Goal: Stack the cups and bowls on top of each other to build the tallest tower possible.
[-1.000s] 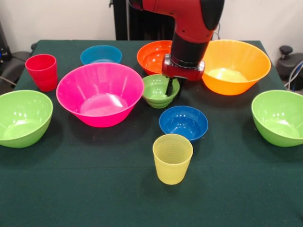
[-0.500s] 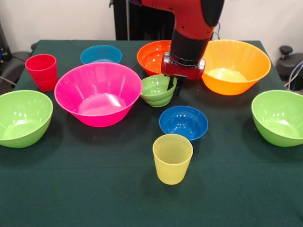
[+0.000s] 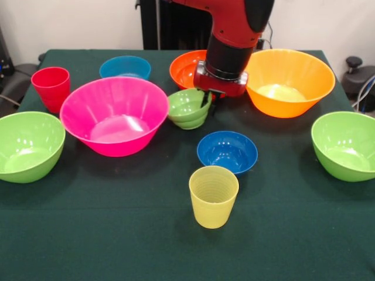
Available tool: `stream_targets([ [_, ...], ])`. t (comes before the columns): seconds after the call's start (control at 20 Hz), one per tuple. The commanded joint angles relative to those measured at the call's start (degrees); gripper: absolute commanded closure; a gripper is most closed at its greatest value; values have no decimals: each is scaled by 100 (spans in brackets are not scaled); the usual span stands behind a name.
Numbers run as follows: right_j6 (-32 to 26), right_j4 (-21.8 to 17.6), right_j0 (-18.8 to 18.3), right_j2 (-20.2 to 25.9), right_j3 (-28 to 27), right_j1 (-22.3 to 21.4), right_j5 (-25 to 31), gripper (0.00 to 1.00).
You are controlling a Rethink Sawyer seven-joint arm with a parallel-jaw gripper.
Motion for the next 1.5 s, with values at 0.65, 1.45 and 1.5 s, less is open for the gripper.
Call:
stream_targets([
  [0.65, 1253, 544, -191, -480, -1398, 269, 2254, 100],
  [1.45, 2244, 1064, 364, -364, -4008, 1104, 4180, 100],
  [1.5, 2345, 1086, 400, -375, -4233, 1187, 4361, 100],
])
